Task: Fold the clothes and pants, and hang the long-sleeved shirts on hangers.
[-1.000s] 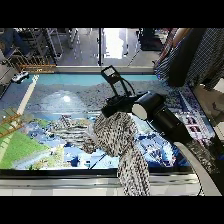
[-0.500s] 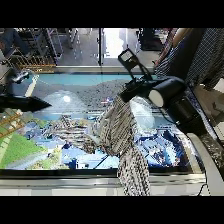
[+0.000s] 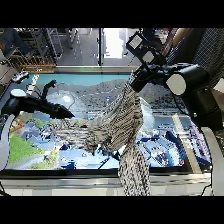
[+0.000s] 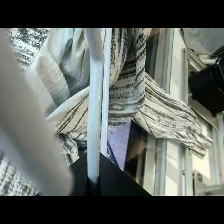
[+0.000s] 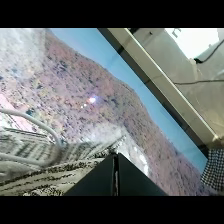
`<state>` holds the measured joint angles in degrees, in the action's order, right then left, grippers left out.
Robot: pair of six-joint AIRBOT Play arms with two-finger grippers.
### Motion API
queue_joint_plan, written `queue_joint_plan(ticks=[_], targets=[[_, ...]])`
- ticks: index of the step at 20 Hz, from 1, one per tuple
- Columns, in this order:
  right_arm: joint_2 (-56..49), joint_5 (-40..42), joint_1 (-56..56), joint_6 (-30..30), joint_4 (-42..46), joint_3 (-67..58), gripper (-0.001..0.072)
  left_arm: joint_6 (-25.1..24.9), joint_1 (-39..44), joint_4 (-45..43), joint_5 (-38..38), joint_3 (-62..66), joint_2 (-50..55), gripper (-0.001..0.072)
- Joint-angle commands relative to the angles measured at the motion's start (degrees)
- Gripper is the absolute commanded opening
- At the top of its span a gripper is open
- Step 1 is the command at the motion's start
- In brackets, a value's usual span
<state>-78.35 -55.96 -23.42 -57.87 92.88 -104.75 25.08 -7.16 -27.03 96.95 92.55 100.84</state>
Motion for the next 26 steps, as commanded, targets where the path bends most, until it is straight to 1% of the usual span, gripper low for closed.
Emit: queue_joint_plan(ticks=[1,3,5,8,10,12,14,16,19,22,26], targets=[[0.0,-0.2,0.2,4.8,-6.9,-0.5,0.0015,-2.7,1.7,2.0,-2.8,0.0,0.4,0.0021],[0.0,-1.0,0.2,6.6,-11.3,-0.5,0.0015,-3.8,1.8,2.0,-2.8,0.1,0.4,0.0021],[0.0,-2.0,0.2,9.1,-14.8,-0.5,0.0015,-6.1,1.7,2.0,0.0,0.1,0.4,0.002],[0.0,-1.9,0.2,9.6,-14.6,-0.5,0.0015,-7.2,0.6,1.3,6.1,0.1,0.4,0.002],[0.0,-1.9,0.2,10.0,-14.6,-0.5,0.0015,-8.3,-0.8,0.4,6.9,0.1,0.4,0.002],[0.0,-1.9,0.2,11.6,-14.6,-0.5,0.0015,-11.6,-2.4,0.1,7.1,0.1,0.4,0.002],[-0.1,-1.9,0.2,12.7,-14.9,-0.5,0.0015,-12.1,-3.5,0.0,7.3,0.1,0.5,0.002],[-0.5,-2.1,0.2,13.5,-17.0,-0.5,0.0015,-13.8,-3.7,0.0,9.1,0.1,0.5,0.0019],[-1.4,-2.6,-1.6,17.1,-24.4,-0.5,0.0015,-14.0,-2.8,0.0,8.9,0.1,0.6,0.0018],[-1.4,-4.4,-6.5,17.5,-24.4,-0.5,0.0015,-14.0,-2.1,0.0,8.7,0.1,1.0,0.0019],[-1.4,-10.9,-14.3,18.1,-24.5,-0.5,0.0015,-14.0,-2.1,-0.4,9.1,0.1,1.6,0.0019]])
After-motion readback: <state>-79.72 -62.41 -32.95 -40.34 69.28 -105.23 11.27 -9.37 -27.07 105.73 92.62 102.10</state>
